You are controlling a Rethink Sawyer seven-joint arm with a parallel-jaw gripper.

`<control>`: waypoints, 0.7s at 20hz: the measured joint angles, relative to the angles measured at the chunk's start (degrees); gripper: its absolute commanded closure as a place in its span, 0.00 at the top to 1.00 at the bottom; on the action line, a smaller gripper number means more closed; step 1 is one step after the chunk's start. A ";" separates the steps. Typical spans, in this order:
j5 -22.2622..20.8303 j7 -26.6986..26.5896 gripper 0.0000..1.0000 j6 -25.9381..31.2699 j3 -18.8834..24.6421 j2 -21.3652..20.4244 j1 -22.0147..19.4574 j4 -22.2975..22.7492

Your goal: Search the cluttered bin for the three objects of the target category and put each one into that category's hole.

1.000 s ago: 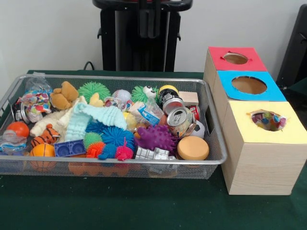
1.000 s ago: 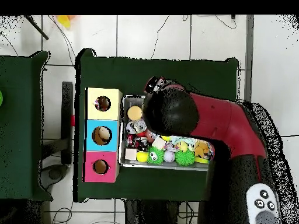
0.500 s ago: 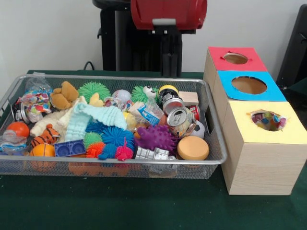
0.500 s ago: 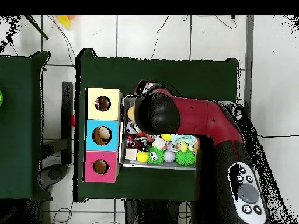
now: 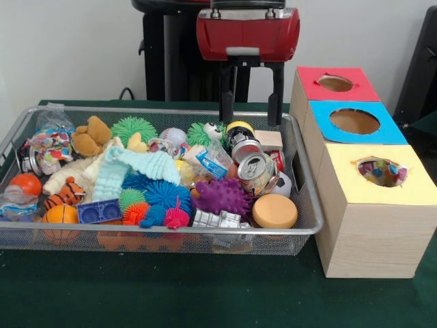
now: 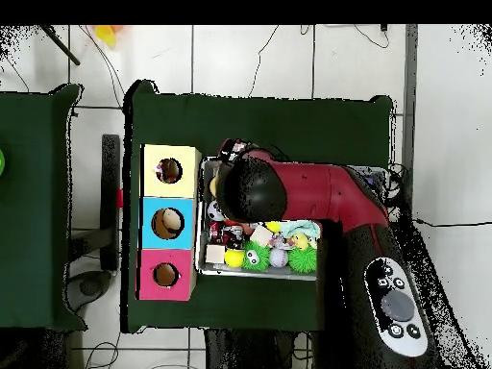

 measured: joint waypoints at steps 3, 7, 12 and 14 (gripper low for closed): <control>-1.05 0.00 1.00 0.01 0.01 -0.18 -0.01 0.01; -1.27 0.00 1.00 0.24 0.15 -1.49 -0.32 0.25; -0.66 0.00 1.00 3.02 1.07 -5.62 -2.06 1.05; 0.06 0.00 1.00 5.51 2.07 -8.09 -3.89 1.64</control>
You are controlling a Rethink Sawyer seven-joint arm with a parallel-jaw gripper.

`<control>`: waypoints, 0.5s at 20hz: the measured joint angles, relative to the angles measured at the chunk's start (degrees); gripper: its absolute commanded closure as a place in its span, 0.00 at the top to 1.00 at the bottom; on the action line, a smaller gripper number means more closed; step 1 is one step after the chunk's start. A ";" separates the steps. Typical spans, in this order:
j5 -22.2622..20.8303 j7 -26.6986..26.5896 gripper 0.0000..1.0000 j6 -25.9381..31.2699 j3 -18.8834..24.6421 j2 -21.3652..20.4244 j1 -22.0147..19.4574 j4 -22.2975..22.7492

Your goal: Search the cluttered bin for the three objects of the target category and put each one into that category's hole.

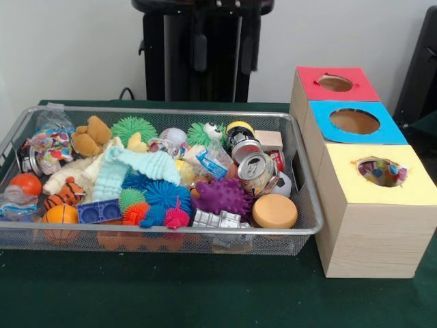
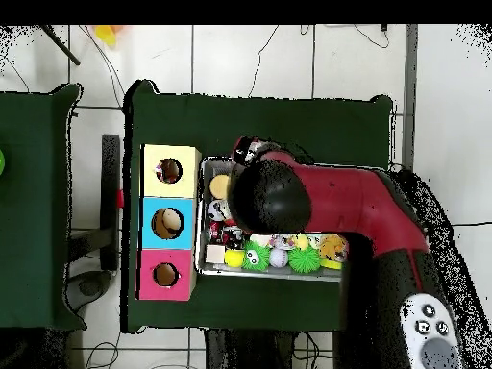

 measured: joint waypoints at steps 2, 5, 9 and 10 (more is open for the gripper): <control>0.34 0.00 1.00 1.71 0.78 -1.40 -1.41 0.33; 0.54 -0.04 1.00 4.18 1.91 -2.98 -3.75 0.48; 0.53 -0.42 1.00 6.01 3.85 -3.92 -7.54 0.50; 0.51 -0.55 1.00 6.03 4.32 -3.89 -8.30 0.49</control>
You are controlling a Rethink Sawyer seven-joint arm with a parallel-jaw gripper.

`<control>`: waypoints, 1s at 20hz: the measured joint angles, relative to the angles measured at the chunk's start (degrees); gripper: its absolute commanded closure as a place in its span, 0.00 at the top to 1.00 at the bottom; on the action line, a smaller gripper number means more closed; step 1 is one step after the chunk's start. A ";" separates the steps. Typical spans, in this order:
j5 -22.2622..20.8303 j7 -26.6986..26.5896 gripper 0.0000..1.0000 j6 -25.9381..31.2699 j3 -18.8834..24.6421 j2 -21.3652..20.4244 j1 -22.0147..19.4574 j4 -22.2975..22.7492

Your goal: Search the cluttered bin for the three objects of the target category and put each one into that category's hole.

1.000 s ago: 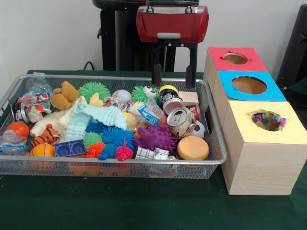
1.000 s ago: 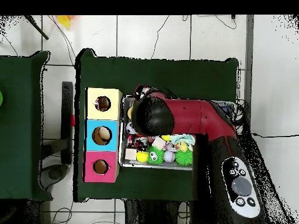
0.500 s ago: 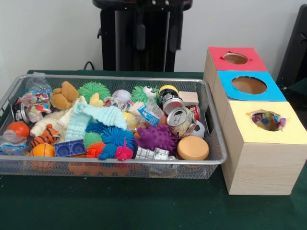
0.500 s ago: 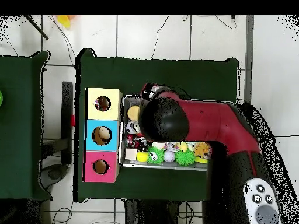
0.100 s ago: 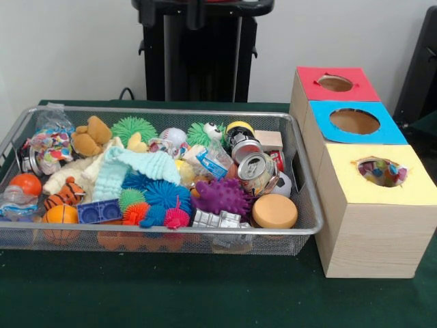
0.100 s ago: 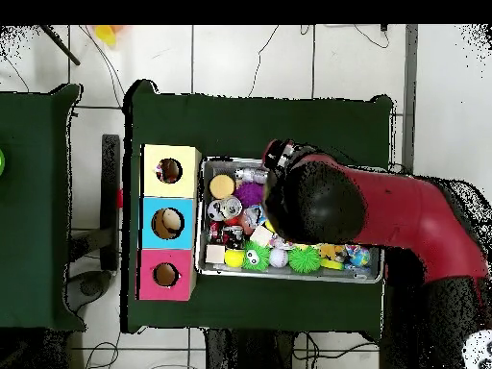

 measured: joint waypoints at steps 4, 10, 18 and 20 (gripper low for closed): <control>-0.13 -0.52 1.00 0.03 2.01 1.03 -2.87 0.01; -0.13 -1.36 1.00 0.02 4.68 4.12 -5.41 -0.01; -0.31 -1.92 1.00 0.02 7.13 7.11 -6.98 -0.01; -1.70 -1.92 1.00 0.02 7.81 7.98 -7.42 -0.01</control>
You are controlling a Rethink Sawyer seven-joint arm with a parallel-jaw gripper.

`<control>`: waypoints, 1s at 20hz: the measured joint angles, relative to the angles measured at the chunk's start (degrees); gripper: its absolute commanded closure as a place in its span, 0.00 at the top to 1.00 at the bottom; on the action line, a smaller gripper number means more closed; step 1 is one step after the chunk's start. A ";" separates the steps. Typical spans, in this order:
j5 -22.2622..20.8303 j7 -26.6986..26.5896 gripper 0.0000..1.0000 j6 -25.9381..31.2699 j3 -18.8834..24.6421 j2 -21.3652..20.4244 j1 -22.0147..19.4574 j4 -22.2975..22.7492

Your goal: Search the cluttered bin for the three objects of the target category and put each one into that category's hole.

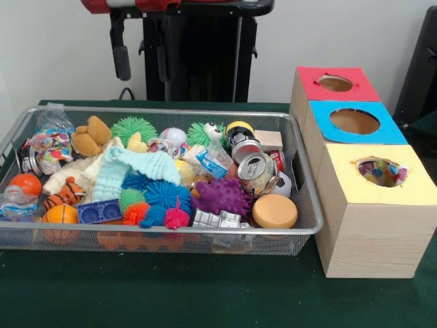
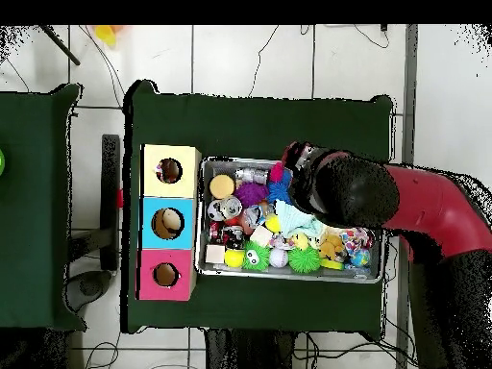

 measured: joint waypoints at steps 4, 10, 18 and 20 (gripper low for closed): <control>-2.09 0.00 1.00 0.00 0.82 0.77 -0.80 0.13; -5.07 0.00 1.00 0.00 2.88 1.67 -4.28 1.45; -8.06 0.00 1.00 -0.49 3.24 3.45 -6.60 1.47; -9.09 0.00 1.00 -0.62 3.42 4.20 -7.18 1.55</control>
